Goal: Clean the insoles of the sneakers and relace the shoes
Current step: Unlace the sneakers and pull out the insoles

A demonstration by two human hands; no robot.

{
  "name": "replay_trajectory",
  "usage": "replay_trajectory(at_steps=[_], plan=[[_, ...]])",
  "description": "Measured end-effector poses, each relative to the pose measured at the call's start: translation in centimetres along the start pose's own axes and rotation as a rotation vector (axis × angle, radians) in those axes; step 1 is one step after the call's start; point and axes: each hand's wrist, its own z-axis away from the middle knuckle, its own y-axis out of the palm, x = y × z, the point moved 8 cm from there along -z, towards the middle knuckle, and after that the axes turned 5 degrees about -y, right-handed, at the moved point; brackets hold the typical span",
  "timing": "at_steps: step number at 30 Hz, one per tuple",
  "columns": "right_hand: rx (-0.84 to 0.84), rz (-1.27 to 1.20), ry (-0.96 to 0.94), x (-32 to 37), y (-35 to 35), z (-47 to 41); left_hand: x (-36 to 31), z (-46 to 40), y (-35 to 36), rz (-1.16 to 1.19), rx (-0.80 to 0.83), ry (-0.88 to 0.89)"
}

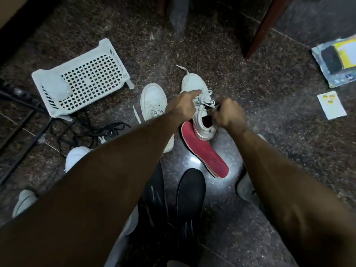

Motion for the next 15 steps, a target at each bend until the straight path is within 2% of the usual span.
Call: replay_trajectory(at_steps=[3, 10, 13, 15], plan=[[-0.029, 0.126, -0.032, 0.3, -0.1, -0.2, -0.7, -0.6, 0.4, -0.136, 0.027, 0.037], [-0.064, 0.207, -0.068, -0.2, -0.2, -0.3, -2.6, -1.0, -1.7, -0.401, -0.130, 0.058], [-0.052, 0.225, -0.073, -0.5, -0.2, -0.4, -2.6, -1.0, -3.9, -0.418, -0.197, 0.029], [-0.030, 0.250, -0.055, -1.2, -0.5, -0.3, -1.1, -1.0, -6.3, -0.254, -0.295, -0.111]])
